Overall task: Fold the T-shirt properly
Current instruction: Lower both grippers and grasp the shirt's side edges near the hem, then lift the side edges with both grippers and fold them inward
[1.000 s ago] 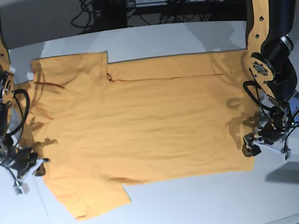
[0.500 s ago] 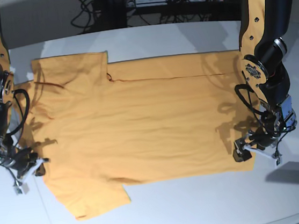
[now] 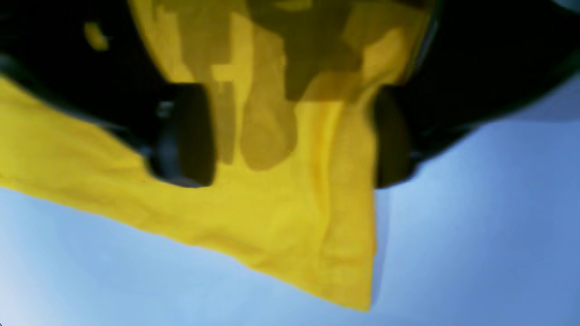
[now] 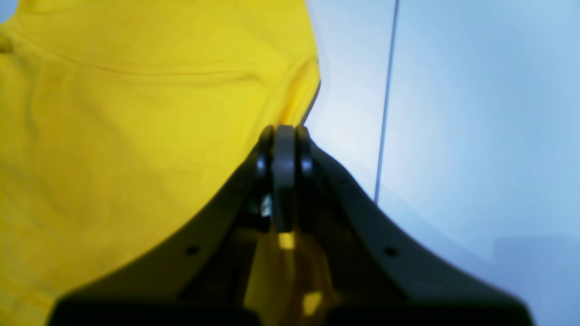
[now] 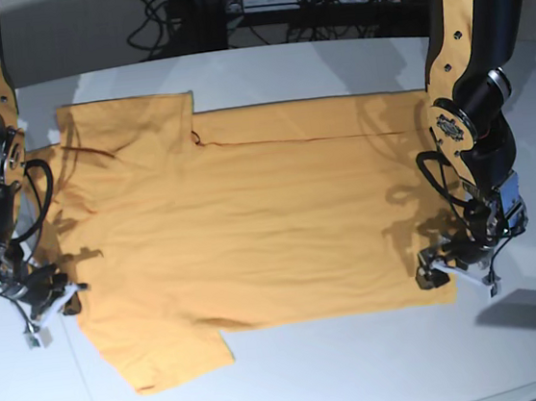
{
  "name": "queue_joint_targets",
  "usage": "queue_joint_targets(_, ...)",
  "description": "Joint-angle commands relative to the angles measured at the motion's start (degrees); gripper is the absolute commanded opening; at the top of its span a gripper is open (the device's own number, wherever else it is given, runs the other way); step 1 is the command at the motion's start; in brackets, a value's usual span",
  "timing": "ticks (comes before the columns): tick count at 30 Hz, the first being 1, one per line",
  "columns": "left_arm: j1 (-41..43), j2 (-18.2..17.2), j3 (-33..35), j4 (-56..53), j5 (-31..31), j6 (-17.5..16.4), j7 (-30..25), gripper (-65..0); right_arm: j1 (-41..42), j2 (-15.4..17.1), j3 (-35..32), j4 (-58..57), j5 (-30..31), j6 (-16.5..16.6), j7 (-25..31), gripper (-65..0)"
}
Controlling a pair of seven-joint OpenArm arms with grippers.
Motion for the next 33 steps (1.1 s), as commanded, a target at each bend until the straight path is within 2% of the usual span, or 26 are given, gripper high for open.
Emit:
queue_joint_targets(1,-1.2,-0.2,0.1,0.3,0.2,-0.5,1.4,-27.9,1.1,0.7,0.0,0.5,-1.0,-0.1,-1.5,-64.7)
queue_joint_targets(5,-1.2,-0.3,0.1,0.3,0.2,-0.5,1.4,-41.8,1.1,0.7,0.0,0.5,-1.0,-0.1,-1.5,-64.7)
queue_joint_targets(10,-1.1,-0.4,0.1,0.4,0.3,-0.5,1.1,-47.2,1.1,0.5,0.0,0.5,-1.0,0.0,-1.5,-64.7)
queue_joint_targets(14,0.9,-0.5,0.1,4.9,0.3,-0.5,1.1,-56.4,1.1,0.4,0.0,0.5,-1.0,3.1,-1.5,-64.7)
queue_joint_targets(18,3.1,-0.4,0.1,9.7,0.3,-0.5,1.4,-65.0,1.1,0.5,0.0,1.6,-1.0,3.3,-1.3,-64.7)
queue_joint_targets(27,4.0,-1.0,1.0,11.3,0.3,-0.5,1.5,-65.0,-0.5,0.4,0.0,8.8,-1.0,3.2,-3.2,-64.7)
queue_joint_targets(33,5.4,-0.5,13.8,13.6,-0.4,-0.5,1.5,-65.0,-0.6,0.4,0.1,12.2,-1.0,3.3,-3.9,-64.7)
